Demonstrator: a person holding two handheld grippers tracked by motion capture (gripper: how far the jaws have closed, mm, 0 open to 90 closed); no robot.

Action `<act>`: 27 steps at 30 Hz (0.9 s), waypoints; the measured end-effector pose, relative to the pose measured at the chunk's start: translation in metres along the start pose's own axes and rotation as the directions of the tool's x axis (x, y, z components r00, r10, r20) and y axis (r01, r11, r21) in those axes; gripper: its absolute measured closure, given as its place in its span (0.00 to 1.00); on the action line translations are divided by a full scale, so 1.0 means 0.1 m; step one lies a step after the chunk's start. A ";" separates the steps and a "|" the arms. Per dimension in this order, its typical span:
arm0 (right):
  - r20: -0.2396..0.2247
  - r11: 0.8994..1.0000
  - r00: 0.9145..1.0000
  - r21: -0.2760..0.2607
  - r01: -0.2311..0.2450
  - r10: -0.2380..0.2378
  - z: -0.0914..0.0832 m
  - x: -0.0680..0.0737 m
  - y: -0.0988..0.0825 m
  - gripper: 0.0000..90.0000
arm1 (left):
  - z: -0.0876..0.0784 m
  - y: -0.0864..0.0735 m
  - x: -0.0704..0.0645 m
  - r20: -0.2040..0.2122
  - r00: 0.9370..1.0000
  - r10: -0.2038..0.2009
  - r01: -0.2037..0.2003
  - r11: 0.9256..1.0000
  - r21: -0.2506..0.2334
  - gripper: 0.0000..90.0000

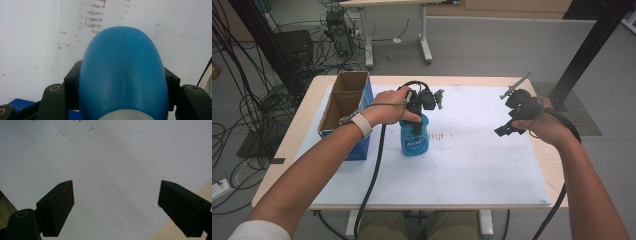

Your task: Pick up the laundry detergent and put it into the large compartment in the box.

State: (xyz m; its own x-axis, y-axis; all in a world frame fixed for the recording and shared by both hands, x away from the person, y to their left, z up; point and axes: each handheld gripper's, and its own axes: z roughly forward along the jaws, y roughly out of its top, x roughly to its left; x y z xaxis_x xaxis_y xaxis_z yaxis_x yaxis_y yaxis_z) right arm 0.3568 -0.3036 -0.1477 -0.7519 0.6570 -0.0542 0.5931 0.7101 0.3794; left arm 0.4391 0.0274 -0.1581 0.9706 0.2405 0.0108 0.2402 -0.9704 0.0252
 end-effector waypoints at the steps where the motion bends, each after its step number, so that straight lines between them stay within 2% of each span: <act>1: 0.000 1.000 1.000 -0.002 0.000 0.000 0.00 0.00 0.00 0.15 | 0.00 0.00 -0.01 -0.002 1.000 -0.002 0.002 1.000 0.001 0.42; 7: 0.000 1.000 1.000 -0.004 -0.004 0.004 -0.01 0.00 -0.01 0.15 | -0.07 -0.03 0.01 0.008 1.000 -0.024 0.024 1.000 -0.004 0.42; 17: 0.001 1.000 1.000 -0.006 0.004 -0.004 -0.03 0.02 0.01 0.15 | -0.17 -0.03 -0.04 0.005 1.000 -0.025 0.025 1.000 -0.006 0.42; 23: 0.004 1.000 1.000 -0.009 0.008 -0.008 -0.04 0.03 0.01 0.15 | -0.21 -0.02 -0.09 -0.010 1.000 -0.025 0.025 1.000 -0.007 0.42; 27: 0.003 1.000 1.000 -0.013 0.006 -0.006 -0.04 0.04 0.00 0.15 | -0.23 -0.02 -0.12 -0.020 0.999 -0.047 0.047 0.999 -0.009 0.42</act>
State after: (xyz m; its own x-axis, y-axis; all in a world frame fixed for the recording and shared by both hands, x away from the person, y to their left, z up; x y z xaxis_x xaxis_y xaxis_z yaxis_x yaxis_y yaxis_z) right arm 0.3529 -0.3020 -0.1437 -0.7547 0.6534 -0.0595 0.5847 0.7110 0.3908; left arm 0.4269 0.0270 -0.1350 0.9578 0.2860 0.0293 0.2850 -0.9579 0.0351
